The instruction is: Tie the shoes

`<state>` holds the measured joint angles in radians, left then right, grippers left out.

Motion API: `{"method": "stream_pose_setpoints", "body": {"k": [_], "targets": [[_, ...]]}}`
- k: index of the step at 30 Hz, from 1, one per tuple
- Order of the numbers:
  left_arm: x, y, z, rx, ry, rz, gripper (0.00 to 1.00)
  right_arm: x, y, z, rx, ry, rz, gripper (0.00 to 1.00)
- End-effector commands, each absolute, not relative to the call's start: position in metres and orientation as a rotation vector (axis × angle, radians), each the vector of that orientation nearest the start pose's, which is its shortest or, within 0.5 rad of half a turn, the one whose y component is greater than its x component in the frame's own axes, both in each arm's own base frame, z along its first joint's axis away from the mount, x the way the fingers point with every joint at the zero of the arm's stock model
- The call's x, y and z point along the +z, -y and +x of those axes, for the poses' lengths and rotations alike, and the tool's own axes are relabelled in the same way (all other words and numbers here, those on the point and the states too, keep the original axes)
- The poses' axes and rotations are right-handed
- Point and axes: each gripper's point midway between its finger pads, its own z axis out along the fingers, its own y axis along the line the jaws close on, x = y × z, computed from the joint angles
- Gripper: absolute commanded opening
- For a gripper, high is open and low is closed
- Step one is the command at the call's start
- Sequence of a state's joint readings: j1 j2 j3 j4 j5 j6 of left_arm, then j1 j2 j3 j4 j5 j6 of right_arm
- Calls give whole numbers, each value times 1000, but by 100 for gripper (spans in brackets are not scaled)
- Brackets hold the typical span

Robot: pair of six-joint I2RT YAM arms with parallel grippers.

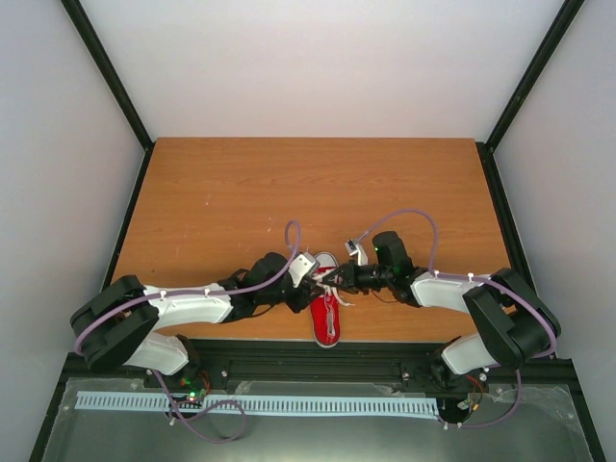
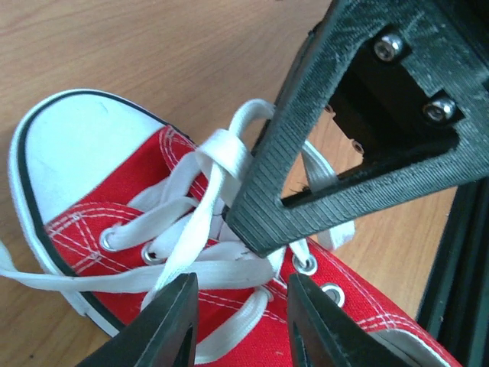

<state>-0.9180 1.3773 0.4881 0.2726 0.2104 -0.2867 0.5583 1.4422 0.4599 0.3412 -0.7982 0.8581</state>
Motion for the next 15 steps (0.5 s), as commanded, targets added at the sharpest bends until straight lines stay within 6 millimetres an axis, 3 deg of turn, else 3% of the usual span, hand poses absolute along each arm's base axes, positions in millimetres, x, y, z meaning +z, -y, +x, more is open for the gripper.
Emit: {"method": "stream_pose_setpoints", "body": {"k": [1,8,15], "targets": [[95,322,206,-846,-2072,832,37,104,-280,216,1617,-2440,-172,8],[92,336,198,-906,-2061,884,44,104,-281,216,1627,-2441,-175,8],[90,341,204,-872,-2060,875,43,105,-280,214,1633,-2440,-180,8]]}}
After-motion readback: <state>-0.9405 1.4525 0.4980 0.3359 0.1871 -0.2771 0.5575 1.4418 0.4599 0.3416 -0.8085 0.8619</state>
